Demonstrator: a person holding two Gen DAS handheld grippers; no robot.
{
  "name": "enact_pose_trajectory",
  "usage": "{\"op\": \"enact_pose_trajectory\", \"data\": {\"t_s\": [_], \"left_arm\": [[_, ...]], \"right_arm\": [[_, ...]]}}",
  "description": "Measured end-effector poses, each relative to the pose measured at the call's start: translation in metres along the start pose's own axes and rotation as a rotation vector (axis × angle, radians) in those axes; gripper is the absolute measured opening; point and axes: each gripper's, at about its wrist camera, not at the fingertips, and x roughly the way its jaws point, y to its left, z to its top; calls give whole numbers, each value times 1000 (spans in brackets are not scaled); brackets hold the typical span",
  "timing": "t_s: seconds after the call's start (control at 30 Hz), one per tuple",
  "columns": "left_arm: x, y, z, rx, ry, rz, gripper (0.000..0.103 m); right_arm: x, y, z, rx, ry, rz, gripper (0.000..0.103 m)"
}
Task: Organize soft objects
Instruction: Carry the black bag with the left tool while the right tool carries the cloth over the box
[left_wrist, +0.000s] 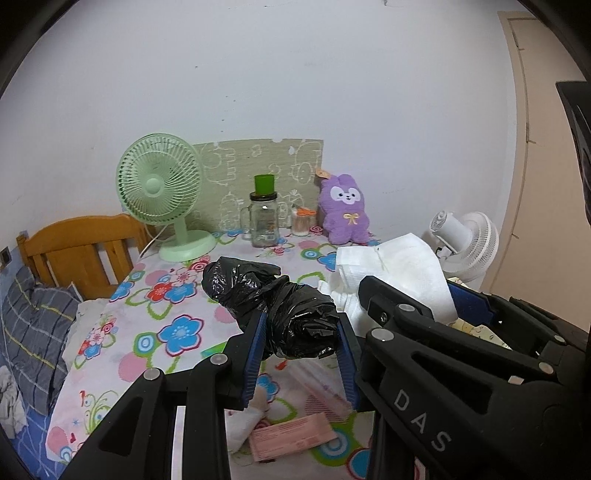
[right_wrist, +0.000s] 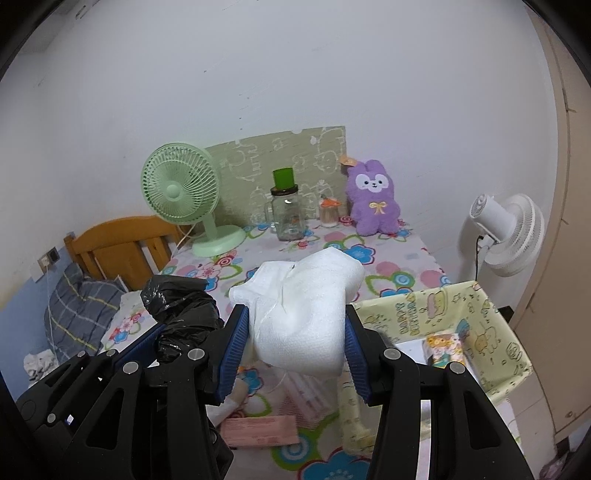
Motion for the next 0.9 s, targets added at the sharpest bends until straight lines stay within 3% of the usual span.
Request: {"op": "enact_pose_trajectory", "data": {"t_s": [0.9], "left_arm": [[35,-84,10,84,12,-120,37]], "right_arm": [[1,-95,5,58,-10,-108,53]]}}
